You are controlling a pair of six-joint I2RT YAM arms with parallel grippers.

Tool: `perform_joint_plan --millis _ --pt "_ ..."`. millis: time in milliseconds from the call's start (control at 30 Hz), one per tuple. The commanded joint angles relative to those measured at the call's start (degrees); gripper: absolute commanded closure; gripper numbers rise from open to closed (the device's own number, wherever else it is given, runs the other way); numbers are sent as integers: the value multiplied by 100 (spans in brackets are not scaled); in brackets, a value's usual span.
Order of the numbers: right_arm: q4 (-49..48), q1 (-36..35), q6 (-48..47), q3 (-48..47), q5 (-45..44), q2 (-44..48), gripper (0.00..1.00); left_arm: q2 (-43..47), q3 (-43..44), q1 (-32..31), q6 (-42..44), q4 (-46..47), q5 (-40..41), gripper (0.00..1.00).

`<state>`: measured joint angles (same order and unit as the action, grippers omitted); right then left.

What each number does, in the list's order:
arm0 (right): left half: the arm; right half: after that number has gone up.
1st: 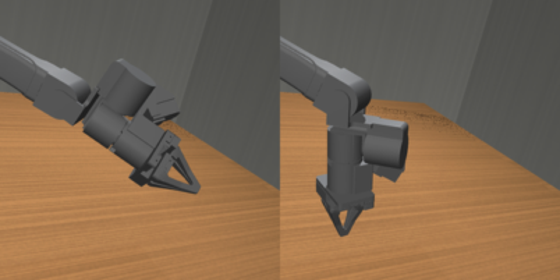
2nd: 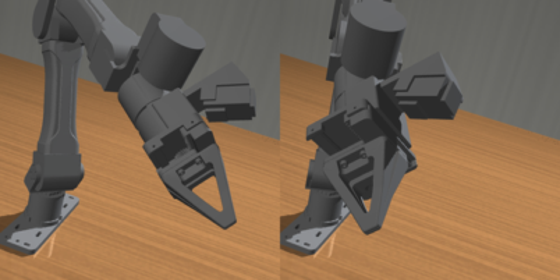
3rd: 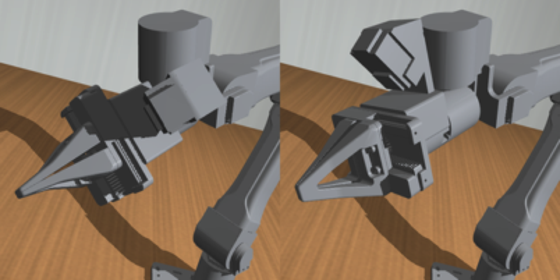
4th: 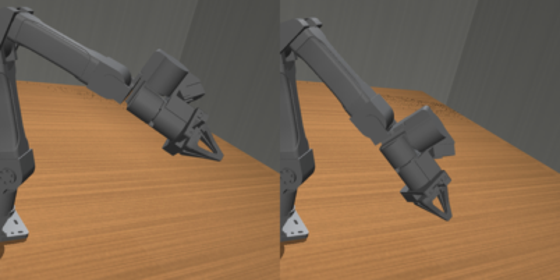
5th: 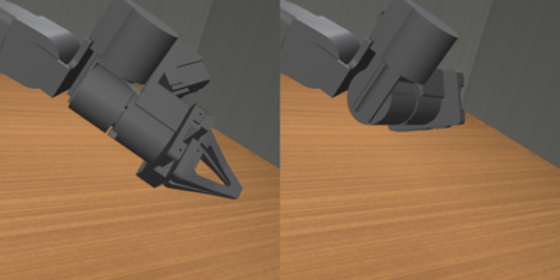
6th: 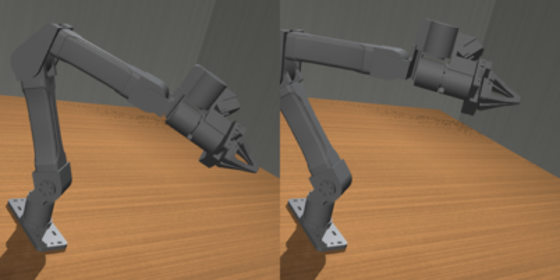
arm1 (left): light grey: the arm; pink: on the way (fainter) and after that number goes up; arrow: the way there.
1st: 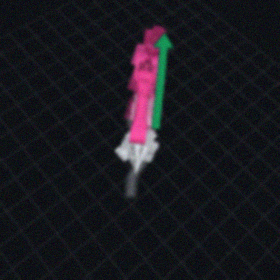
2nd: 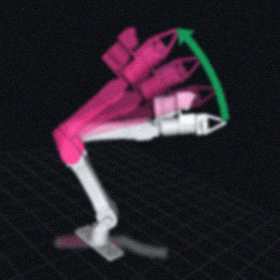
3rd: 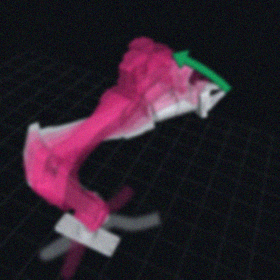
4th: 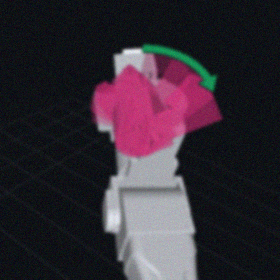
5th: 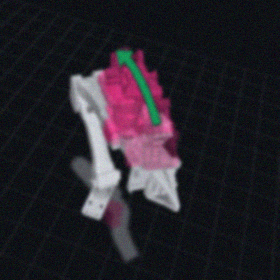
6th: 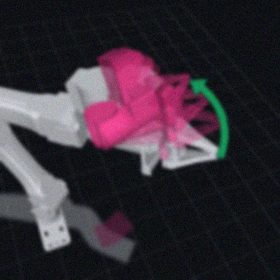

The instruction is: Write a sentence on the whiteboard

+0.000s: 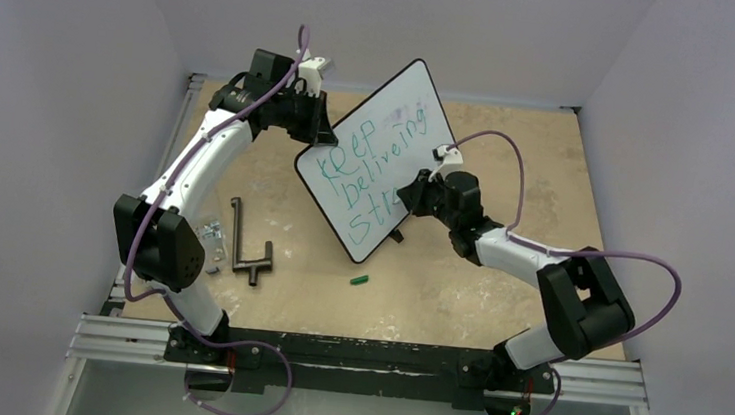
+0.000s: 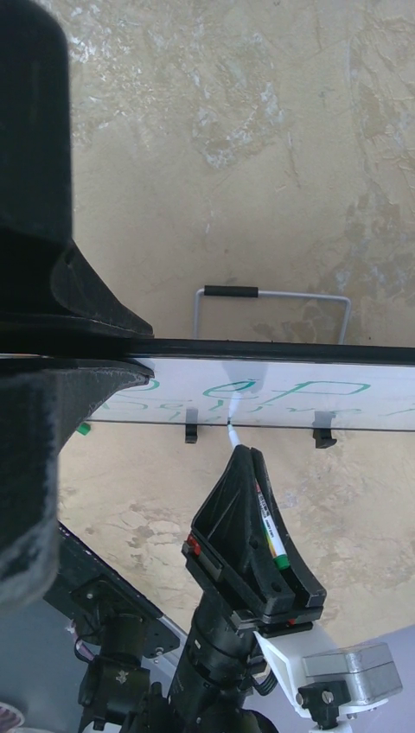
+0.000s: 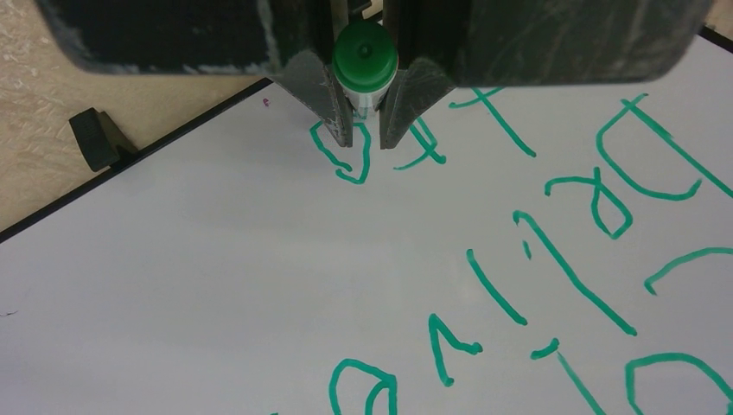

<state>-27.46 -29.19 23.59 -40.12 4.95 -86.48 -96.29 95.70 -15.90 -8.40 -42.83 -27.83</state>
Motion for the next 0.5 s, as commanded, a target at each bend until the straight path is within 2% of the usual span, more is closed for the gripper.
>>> perform_joint_plan --millis 0,300,467 --pt "-182 -24 59 -49 147 316 100 127 -78 122 524 -208 1563 100" --pt "34 -24 42 46 -302 976 100 128 -82 122 524 -206 1555 100" --pt "146 -15 -42 -74 -693 997 100 143 -89 122 524 -203 1557 100"
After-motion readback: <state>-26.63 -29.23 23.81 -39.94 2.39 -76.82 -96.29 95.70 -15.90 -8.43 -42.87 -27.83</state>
